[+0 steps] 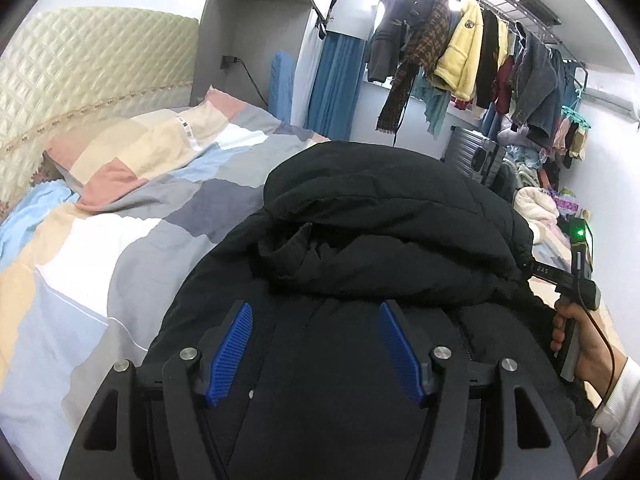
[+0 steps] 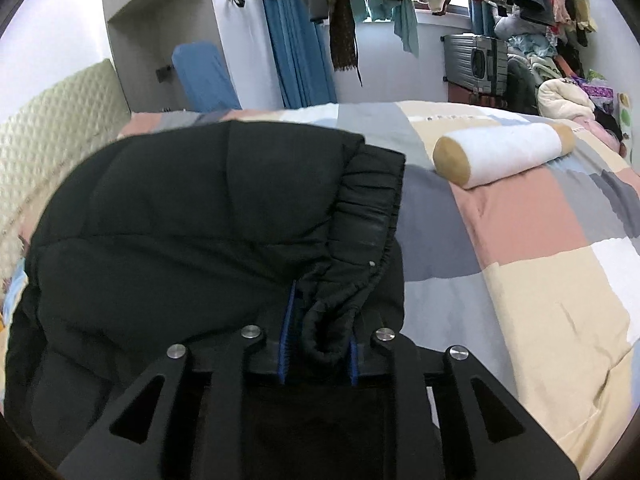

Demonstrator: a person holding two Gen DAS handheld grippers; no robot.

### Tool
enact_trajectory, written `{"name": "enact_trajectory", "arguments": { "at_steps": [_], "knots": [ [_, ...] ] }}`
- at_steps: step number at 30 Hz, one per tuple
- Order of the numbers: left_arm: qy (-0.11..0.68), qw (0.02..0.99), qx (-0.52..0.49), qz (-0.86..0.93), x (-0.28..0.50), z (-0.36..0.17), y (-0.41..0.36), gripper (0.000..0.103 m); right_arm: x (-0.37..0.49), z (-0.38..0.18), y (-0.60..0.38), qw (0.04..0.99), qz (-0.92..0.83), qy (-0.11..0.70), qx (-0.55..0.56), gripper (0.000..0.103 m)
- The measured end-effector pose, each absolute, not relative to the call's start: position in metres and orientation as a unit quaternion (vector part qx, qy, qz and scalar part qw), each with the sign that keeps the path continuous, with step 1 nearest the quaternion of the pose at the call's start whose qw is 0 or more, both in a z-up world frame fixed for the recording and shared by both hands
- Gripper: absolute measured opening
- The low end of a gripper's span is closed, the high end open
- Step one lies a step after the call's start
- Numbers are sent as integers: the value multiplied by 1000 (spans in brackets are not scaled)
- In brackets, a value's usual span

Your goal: Fold large clothes

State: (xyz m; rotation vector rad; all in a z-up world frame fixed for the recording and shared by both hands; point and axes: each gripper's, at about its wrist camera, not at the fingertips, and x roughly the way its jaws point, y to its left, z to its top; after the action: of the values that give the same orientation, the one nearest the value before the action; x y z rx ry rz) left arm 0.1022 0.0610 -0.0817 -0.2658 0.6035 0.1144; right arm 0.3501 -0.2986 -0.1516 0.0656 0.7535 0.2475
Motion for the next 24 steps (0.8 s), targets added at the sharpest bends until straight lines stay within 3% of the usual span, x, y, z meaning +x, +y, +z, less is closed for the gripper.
{"name": "enact_trajectory", "arguments": {
  "at_steps": [3, 5, 7, 24],
  "knots": [
    [289, 948, -122, 59, 101, -80, 60, 65, 346, -151, -297, 924, 115, 363, 24, 33],
    [284, 950, -119, 60, 99, -78, 59, 65, 341, -148, -296, 925, 106, 365, 22, 50],
    [279, 951, -117, 59, 97, -77, 59, 65, 331, -142, -298, 925, 113, 363, 21, 57],
    [272, 951, -149, 2, 52, -48, 82, 65, 180, -67, -310, 910, 187, 368, 31, 64]
  ]
}}
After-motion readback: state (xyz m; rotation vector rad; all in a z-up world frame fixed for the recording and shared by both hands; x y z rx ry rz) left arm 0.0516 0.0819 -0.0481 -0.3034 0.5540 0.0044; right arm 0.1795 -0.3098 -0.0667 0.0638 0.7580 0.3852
